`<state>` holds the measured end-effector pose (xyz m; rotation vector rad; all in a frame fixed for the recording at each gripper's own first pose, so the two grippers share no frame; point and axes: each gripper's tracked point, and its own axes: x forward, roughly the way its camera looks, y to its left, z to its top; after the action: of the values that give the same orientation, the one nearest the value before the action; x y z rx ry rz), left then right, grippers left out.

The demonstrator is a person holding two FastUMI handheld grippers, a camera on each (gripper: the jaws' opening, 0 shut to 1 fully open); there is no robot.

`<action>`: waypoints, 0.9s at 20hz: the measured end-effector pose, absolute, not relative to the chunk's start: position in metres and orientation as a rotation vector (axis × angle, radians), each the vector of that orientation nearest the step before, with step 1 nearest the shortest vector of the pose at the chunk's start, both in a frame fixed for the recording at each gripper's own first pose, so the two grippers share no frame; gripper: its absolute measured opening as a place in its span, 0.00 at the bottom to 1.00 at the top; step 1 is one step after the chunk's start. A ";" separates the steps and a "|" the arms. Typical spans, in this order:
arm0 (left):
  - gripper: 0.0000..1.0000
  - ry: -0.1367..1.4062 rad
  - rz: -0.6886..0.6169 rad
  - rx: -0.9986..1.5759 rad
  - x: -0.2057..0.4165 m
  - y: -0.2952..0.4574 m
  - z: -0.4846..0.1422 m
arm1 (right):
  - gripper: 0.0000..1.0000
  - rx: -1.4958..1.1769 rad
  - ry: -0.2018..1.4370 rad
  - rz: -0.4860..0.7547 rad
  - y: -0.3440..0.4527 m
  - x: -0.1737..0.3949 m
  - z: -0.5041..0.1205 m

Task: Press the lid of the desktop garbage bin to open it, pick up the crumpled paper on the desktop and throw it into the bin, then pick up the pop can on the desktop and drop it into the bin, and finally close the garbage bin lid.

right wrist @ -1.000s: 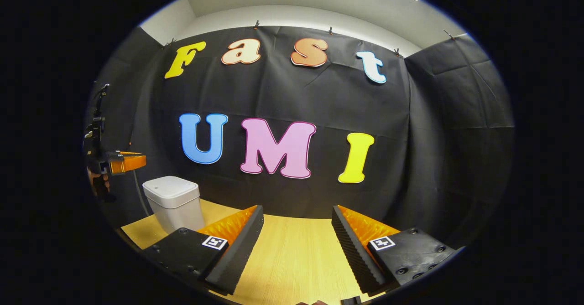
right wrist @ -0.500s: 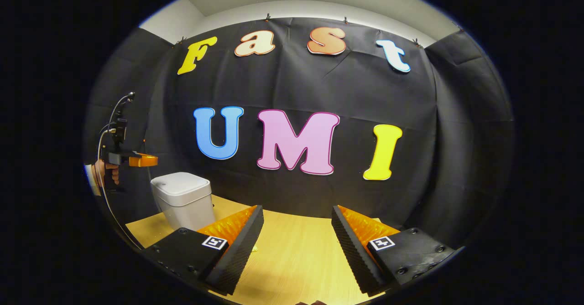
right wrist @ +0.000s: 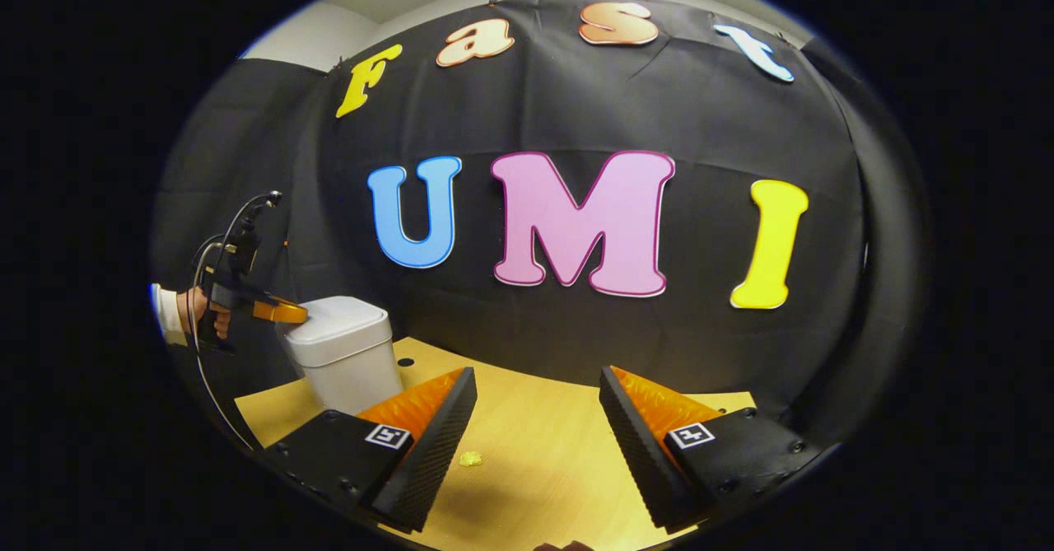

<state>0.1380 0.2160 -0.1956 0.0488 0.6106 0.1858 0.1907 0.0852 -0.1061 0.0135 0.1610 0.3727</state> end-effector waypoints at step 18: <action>0.11 0.373 0.140 0.095 0.145 0.217 -0.113 | 0.98 -0.086 0.490 0.422 0.183 0.199 -0.240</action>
<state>0.1446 0.2166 -0.1129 0.0948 0.3727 0.1397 0.1994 0.1832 -0.2400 -0.0860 0.4902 0.4217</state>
